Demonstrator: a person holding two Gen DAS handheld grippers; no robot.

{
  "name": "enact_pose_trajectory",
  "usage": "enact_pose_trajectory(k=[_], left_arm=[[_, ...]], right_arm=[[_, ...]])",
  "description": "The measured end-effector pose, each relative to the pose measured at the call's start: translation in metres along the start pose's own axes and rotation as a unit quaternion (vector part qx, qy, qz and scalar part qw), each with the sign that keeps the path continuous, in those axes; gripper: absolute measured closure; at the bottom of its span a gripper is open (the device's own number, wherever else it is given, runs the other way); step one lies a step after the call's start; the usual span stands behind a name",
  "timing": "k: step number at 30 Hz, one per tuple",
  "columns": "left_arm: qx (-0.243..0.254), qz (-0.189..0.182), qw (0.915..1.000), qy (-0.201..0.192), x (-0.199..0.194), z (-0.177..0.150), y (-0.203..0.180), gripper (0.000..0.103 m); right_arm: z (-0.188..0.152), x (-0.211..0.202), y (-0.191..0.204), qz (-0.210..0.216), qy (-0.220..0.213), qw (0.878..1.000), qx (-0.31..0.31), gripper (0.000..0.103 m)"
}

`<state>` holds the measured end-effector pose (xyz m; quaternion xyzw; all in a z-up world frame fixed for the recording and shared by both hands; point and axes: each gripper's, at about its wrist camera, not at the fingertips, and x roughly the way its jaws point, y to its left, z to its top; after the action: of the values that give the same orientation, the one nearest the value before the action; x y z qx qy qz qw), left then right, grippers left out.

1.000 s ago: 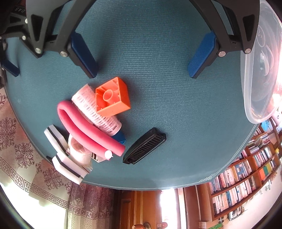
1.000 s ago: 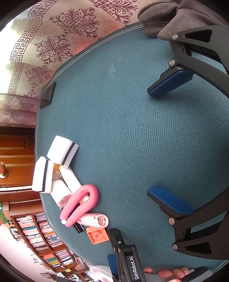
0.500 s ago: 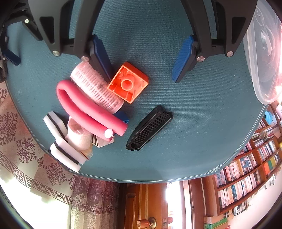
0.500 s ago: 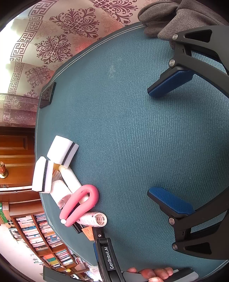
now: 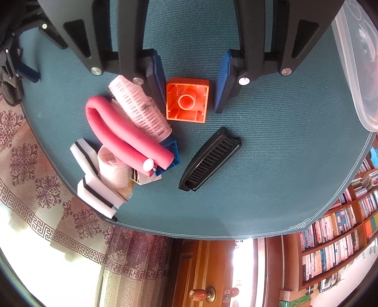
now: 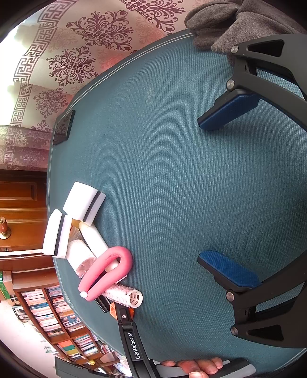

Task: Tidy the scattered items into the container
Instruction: 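Lift the orange brick with the left gripper while the right gripper grasps the pink foam roller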

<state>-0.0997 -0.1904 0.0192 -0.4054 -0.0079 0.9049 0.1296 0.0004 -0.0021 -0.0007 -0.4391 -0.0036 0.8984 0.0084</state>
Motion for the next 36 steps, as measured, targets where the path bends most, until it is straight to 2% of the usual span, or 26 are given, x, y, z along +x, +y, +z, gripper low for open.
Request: enact_pose_trajectory(k=[3,8,15,19,22,28,32,36], left_arm=[[0.004,-0.006,0.9999,-0.007,-0.002,-0.003,0.001,0.066],[-0.024,-0.045,0.9986,-0.011,-0.007,-0.006,0.014,0.067],[-0.034,-0.053,0.9979,-0.016,-0.013,-0.009,0.017,0.067],[-0.041,-0.052,0.9975,-0.025,-0.017,-0.009,0.018,0.067],[-0.045,-0.048,0.9972,-0.035,-0.023,-0.009,0.020,0.067],[-0.048,-0.048,0.9969,-0.038,-0.024,-0.008,0.021,0.067],[-0.051,-0.049,0.9967,-0.040,-0.024,-0.008,0.021,0.067],[-0.052,-0.048,0.9965,-0.044,-0.026,-0.009,0.022,0.067]], right_arm=[[0.001,0.001,-0.003,0.001,0.001,1.000,0.001,0.000],[0.008,0.001,-0.003,0.006,0.005,1.000,0.009,0.001],[0.054,-0.007,-0.003,0.047,-0.037,0.997,0.039,0.005],[0.078,-0.005,0.012,0.058,-0.059,0.996,0.015,0.012],[0.090,0.003,0.029,0.070,-0.060,0.996,-0.009,0.017],[0.097,0.016,0.054,0.085,-0.050,0.994,-0.043,0.023],[0.103,0.024,0.061,0.078,-0.050,0.994,-0.063,0.029],[0.108,0.033,0.064,0.091,-0.045,0.993,-0.067,0.033]])
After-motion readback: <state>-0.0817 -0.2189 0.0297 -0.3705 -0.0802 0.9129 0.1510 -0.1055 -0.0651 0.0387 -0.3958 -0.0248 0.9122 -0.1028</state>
